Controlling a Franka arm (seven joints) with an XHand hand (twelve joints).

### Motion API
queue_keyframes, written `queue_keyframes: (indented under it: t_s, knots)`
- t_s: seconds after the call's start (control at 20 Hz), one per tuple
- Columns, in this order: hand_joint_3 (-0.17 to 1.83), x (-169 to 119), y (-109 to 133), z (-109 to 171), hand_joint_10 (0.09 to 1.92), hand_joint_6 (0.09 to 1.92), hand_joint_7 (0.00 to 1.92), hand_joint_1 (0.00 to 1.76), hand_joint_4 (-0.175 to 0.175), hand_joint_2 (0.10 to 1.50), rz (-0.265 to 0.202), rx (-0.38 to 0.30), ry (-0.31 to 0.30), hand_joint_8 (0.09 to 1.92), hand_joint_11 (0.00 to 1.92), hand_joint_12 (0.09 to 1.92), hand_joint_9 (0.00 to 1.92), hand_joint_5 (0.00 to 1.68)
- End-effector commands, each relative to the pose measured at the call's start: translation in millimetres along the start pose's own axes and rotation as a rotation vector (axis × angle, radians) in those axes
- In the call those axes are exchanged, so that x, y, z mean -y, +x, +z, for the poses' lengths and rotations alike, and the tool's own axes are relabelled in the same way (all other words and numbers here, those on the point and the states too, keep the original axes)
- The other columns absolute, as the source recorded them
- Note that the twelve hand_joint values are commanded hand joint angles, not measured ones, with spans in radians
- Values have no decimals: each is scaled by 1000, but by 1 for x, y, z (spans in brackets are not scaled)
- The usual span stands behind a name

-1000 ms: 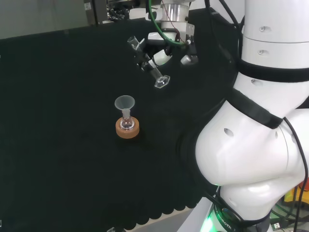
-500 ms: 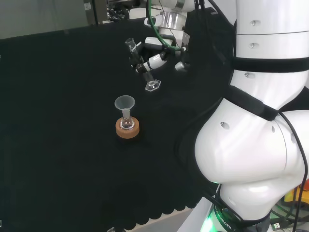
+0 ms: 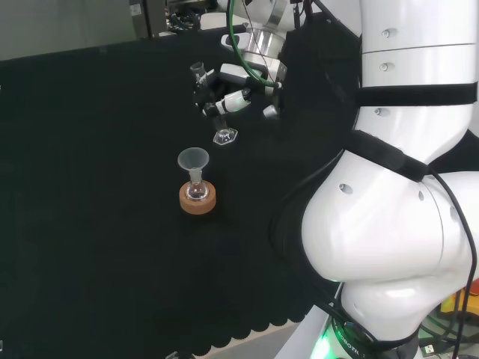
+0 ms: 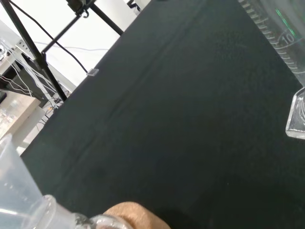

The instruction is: Put the graduated cylinder back on the table.

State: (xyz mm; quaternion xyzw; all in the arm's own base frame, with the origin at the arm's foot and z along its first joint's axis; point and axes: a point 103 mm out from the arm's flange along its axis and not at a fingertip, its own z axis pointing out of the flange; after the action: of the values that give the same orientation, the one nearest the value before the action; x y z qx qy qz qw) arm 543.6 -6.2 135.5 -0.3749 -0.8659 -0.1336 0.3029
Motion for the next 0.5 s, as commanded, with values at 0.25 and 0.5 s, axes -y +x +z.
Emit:
queue_keyframes:
  t_s: [0.25, 0.5]
  knots:
    - [2, -12, -19, 6, 87, 1107, 932, 1246, -175, 1145, -26, -7, -93, 1101, 1146, 808, 1351, 912]
    - [2, -13, -27, 9, 87, 1113, 927, 1245, -175, 1147, -30, -16, -132, 1108, 1135, 810, 1346, 907]
